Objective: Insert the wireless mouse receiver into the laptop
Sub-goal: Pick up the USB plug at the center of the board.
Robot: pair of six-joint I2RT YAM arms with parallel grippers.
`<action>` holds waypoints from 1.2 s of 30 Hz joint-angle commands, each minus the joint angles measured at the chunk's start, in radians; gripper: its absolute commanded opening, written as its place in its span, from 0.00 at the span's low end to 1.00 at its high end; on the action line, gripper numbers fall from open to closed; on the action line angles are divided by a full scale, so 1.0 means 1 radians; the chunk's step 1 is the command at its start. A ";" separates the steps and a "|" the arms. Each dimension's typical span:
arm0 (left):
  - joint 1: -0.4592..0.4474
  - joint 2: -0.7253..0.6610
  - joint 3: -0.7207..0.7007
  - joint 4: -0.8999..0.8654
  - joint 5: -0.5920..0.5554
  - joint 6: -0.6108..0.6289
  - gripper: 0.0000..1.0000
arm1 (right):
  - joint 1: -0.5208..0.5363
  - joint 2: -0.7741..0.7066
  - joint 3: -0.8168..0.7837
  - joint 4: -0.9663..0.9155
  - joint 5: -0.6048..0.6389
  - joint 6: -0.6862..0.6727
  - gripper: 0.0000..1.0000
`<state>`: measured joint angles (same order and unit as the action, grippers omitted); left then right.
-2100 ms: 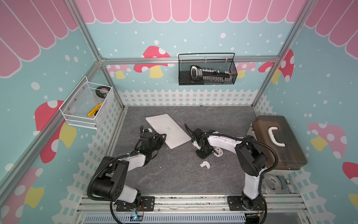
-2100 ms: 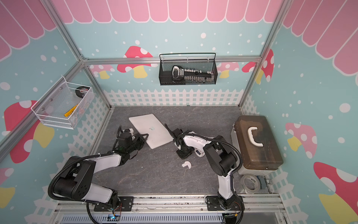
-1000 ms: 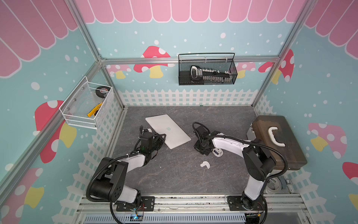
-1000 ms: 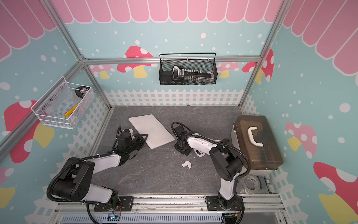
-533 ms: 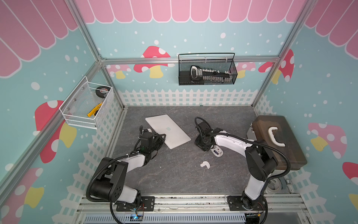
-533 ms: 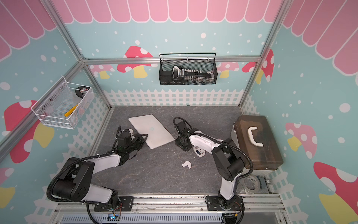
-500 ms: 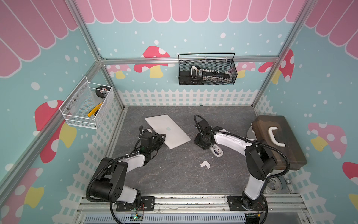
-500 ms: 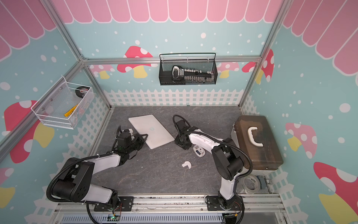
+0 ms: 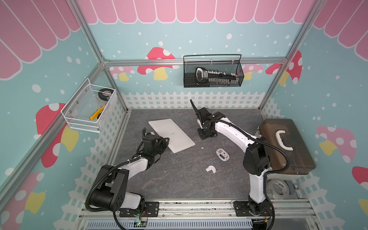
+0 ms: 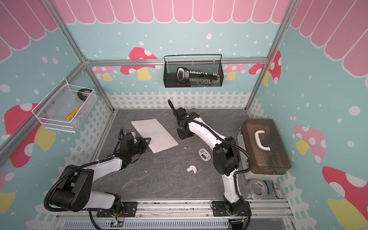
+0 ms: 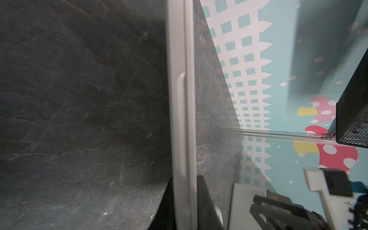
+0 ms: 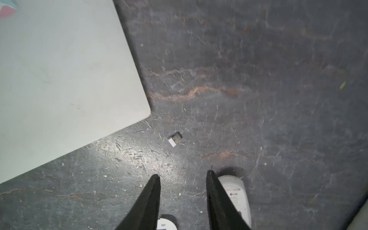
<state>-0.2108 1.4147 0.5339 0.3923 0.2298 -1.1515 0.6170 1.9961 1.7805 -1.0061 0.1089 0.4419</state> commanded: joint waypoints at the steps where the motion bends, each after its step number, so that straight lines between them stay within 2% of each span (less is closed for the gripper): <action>1: 0.008 -0.035 0.049 0.066 -0.015 0.048 0.00 | 0.015 -0.072 -0.143 0.050 -0.003 0.325 0.40; 9: 0.008 -0.039 0.037 0.066 -0.021 0.050 0.00 | 0.017 -0.073 -0.247 0.186 -0.096 0.666 0.44; 13: 0.008 -0.043 0.032 0.068 -0.024 0.048 0.00 | 0.023 -0.033 -0.257 0.218 -0.113 0.759 0.44; 22: 0.011 -0.039 0.030 0.068 -0.025 0.047 0.00 | 0.029 0.041 -0.233 0.204 -0.065 0.824 0.39; 36: 0.019 -0.024 0.026 0.078 -0.021 0.045 0.00 | 0.030 0.147 -0.136 0.175 0.036 0.763 0.32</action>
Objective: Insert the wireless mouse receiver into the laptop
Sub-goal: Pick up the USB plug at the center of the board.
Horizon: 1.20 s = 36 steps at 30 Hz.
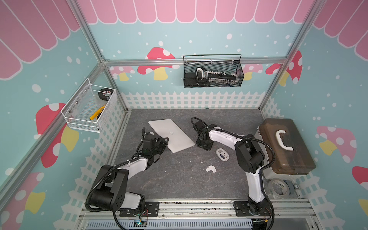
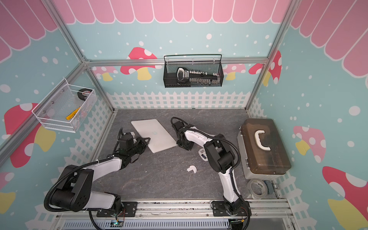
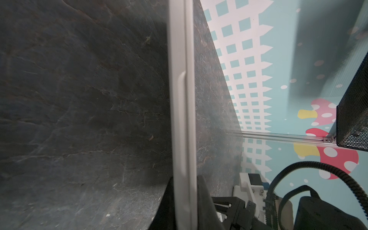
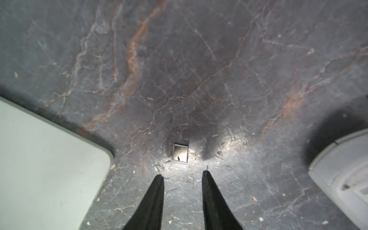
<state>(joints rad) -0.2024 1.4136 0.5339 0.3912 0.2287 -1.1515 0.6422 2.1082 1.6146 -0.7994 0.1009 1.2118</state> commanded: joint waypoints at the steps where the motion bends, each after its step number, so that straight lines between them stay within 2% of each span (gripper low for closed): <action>1: 0.013 -0.023 0.026 0.079 -0.021 0.045 0.00 | 0.005 0.040 0.035 -0.033 0.046 -0.010 0.31; 8: 0.018 -0.015 0.025 0.082 -0.019 0.042 0.00 | 0.007 0.068 0.048 -0.047 0.049 -0.005 0.29; 14: 0.023 -0.011 0.022 0.085 -0.019 0.039 0.00 | 0.011 0.088 0.050 -0.045 0.016 0.009 0.18; 23: 0.026 -0.010 0.022 0.085 -0.017 0.042 0.00 | 0.022 0.088 0.031 -0.041 0.013 -0.033 0.10; 26: 0.026 -0.014 0.023 0.081 -0.015 0.043 0.00 | 0.022 0.071 0.026 -0.041 0.022 -0.167 0.06; 28: 0.026 -0.012 0.024 0.075 -0.013 0.047 0.00 | 0.021 0.045 0.006 -0.023 0.011 -0.320 0.06; 33: 0.026 0.000 0.034 0.070 -0.001 0.048 0.00 | 0.022 -0.018 -0.117 0.023 -0.166 -0.717 0.06; 36: 0.026 0.004 0.037 0.069 0.005 0.051 0.00 | 0.027 -0.056 -0.202 0.021 -0.209 -0.851 0.06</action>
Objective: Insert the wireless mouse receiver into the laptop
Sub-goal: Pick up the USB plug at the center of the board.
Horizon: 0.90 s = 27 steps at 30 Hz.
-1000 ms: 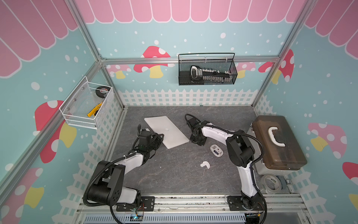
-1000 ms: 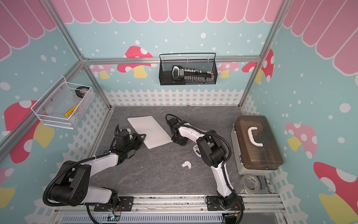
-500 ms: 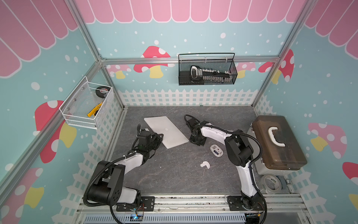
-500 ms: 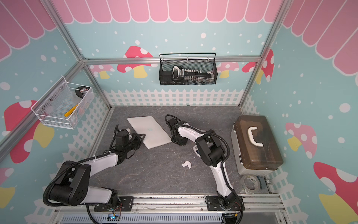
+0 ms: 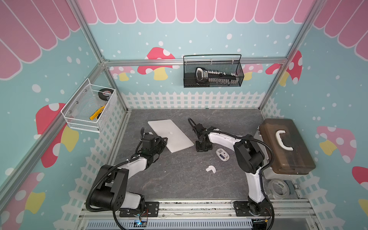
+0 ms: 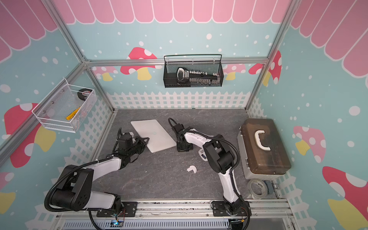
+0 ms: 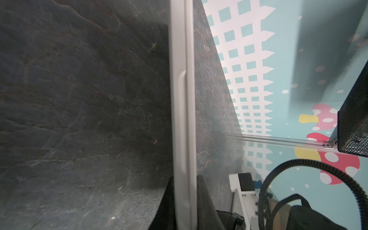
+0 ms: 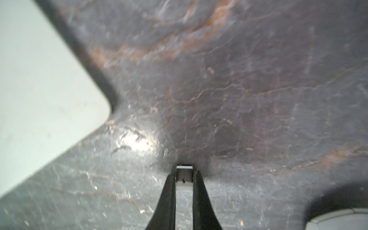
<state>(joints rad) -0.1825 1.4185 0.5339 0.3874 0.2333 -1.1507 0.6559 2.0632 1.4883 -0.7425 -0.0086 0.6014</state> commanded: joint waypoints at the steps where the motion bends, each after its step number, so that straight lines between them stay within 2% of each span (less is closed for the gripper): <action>1: 0.007 0.001 0.039 0.068 0.002 0.052 0.00 | 0.015 -0.025 -0.102 -0.035 -0.097 -0.273 0.06; 4: 0.006 0.006 0.050 0.054 0.010 0.060 0.00 | 0.030 -0.064 -0.160 -0.030 -0.080 -0.349 0.08; 9: 0.005 0.016 0.067 0.030 0.015 0.072 0.00 | 0.047 -0.087 -0.186 -0.028 -0.062 -0.396 0.27; 13: 0.005 0.016 0.071 0.018 0.017 0.081 0.00 | 0.050 -0.114 -0.188 -0.019 -0.045 -0.396 0.33; 20: 0.006 0.022 0.067 0.017 0.011 0.084 0.00 | 0.070 -0.112 -0.188 -0.053 0.036 -0.373 0.34; 27: 0.006 0.028 0.068 0.021 0.013 0.085 0.00 | 0.085 -0.090 -0.197 -0.024 0.033 -0.335 0.30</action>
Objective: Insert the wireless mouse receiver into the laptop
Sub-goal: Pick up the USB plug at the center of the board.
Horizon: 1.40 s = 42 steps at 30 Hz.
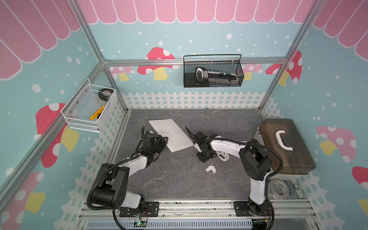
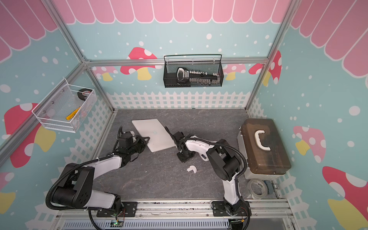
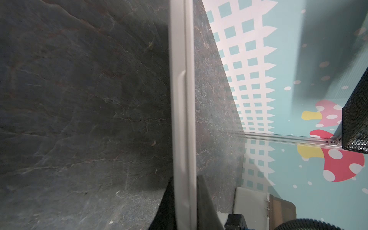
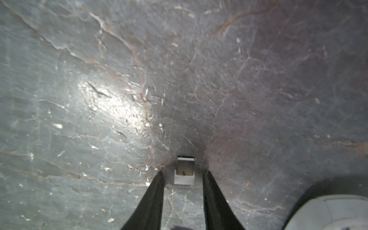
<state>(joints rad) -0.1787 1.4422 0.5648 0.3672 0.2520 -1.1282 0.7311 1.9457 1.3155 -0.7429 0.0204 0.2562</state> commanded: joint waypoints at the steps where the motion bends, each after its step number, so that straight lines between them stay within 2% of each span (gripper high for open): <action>1: 0.002 0.005 0.037 0.040 -0.005 0.060 0.00 | 0.011 0.032 -0.022 -0.024 0.003 0.015 0.30; 12: 0.003 0.001 0.037 0.039 -0.007 0.060 0.00 | 0.017 0.053 -0.004 -0.022 -0.016 0.046 0.20; 26: 0.003 0.009 0.041 0.039 -0.002 0.058 0.00 | 0.017 0.081 0.018 -0.014 -0.028 0.086 0.22; 37: 0.004 0.016 0.039 0.040 -0.001 0.060 0.00 | 0.017 0.049 -0.003 -0.007 0.002 0.056 0.01; 42: 0.003 0.021 0.047 0.026 0.017 0.069 0.00 | 0.010 -0.025 -0.035 0.052 -0.063 -0.064 0.00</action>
<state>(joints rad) -0.1780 1.4551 0.5743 0.3672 0.2619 -1.1210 0.7399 1.9457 1.3170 -0.7208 0.0170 0.2806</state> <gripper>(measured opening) 0.120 0.103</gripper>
